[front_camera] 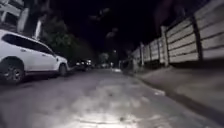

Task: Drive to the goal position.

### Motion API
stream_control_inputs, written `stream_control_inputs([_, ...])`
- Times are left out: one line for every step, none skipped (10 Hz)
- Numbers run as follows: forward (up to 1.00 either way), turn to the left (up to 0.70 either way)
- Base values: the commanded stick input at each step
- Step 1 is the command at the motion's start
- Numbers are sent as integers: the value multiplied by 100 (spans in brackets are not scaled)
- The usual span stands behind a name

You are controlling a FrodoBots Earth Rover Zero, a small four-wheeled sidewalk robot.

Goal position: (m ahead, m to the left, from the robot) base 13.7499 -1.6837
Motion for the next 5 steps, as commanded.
stream_control_inputs([50, 0])
stream_control_inputs([50, 0])
stream_control_inputs([50, 0])
stream_control_inputs([50, 0])
stream_control_inputs([50, 0])
